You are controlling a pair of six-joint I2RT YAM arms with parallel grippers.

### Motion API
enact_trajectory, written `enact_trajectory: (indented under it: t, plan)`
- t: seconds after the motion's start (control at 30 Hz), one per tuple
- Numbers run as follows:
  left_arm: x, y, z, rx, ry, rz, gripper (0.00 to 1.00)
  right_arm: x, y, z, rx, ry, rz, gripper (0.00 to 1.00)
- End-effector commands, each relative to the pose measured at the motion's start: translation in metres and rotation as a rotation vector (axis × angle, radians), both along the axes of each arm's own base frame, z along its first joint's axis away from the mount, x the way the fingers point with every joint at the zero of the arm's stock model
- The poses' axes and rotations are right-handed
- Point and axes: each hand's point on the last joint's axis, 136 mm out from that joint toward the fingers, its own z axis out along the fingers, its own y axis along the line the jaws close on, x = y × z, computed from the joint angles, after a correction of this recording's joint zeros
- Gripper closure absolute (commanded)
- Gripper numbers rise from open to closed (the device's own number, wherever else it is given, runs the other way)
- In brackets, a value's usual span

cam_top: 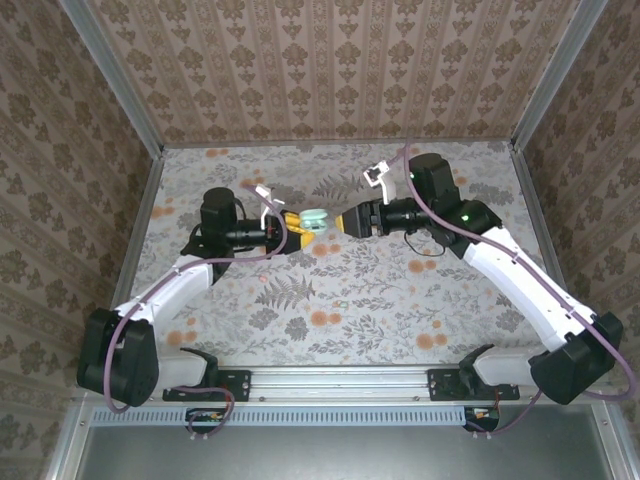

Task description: Insert wireless bluetooth earbuds into charging case

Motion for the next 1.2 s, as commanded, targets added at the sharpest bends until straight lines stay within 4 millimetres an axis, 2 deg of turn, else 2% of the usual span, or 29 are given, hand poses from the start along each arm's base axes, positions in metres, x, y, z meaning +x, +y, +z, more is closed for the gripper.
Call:
enact_trajectory:
  t: [0.0,0.2,0.4,0.5,0.7,0.87,1.07,1.17]
  plan:
    - [-0.003,0.008,0.010,-0.020,-0.024,0.008,0.99,-0.002,-0.019,-0.011,-0.050,0.041,-0.098,0.35]
    - [-0.003,0.019,0.008,-0.014,-0.022,0.040,0.99,-0.001,-0.044,-0.044,-0.114,0.163,-0.239,0.37]
    - [-0.006,0.026,0.005,-0.005,-0.017,0.054,0.99,-0.010,-0.051,-0.093,-0.273,0.199,-0.243,0.43]
    - [-0.008,0.029,0.003,0.003,-0.016,0.060,0.99,-0.014,-0.058,-0.123,-0.358,0.305,-0.302,0.46]
    - [-0.010,0.035,0.000,0.014,-0.021,0.082,0.99,-0.030,-0.033,-0.165,-0.269,0.520,-0.382,0.58]
    - [-0.012,0.037,0.000,0.024,-0.024,0.083,0.99,-0.050,-0.013,-0.197,-0.222,0.642,-0.449,0.61]
    - [-0.015,0.038,0.001,0.024,-0.029,0.075,0.99,-0.068,0.009,-0.226,-0.223,0.711,-0.472,0.72]
    - [-0.018,0.039,0.001,0.027,-0.035,0.074,0.99,-0.071,0.016,-0.236,-0.226,0.729,-0.479,0.78]
